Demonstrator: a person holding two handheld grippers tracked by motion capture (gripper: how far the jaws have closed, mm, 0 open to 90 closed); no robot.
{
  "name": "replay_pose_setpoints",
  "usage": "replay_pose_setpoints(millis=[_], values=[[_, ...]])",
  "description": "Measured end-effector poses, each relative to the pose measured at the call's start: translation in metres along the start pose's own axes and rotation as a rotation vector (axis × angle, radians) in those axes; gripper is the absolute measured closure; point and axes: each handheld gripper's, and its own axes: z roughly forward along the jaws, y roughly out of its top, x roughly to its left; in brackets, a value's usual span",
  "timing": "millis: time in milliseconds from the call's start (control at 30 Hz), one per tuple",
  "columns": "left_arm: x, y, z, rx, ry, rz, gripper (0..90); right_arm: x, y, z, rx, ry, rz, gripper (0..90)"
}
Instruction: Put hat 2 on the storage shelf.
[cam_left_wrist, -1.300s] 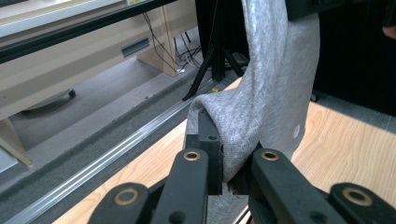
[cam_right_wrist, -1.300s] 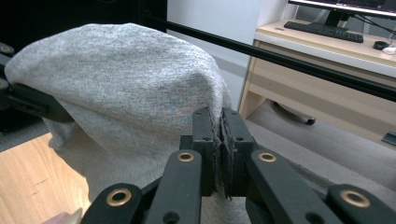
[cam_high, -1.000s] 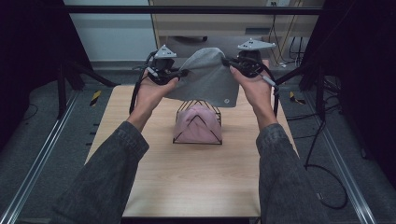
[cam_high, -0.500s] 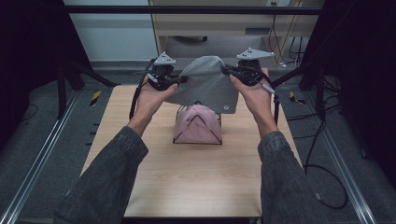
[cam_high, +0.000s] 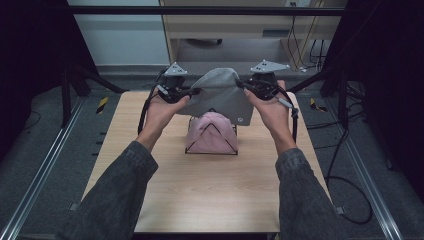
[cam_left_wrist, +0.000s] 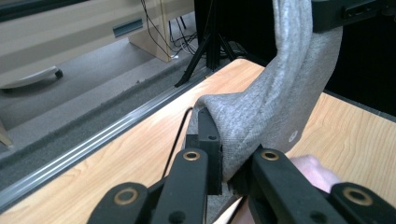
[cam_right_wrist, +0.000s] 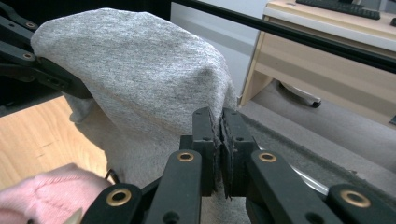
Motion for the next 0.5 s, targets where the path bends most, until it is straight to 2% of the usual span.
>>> replay_pose_setpoints(millis=[200, 367, 500], values=[[0.000, -0.014, 0.001, 0.021, -0.001, 0.002, 86.5, 0.007, -0.015, 0.005, 0.022, 0.012, -0.003, 85.9], [-0.004, -0.027, 0.000, 0.020, -0.010, 0.001, 86.4, 0.015, -0.026, 0.009, 0.048, 0.010, -0.018, 85.9], [-0.003, -0.032, 0.002, 0.036, -0.010, -0.005, 86.5, 0.018, -0.036, 0.011, 0.058, 0.014, -0.009, 85.9]])
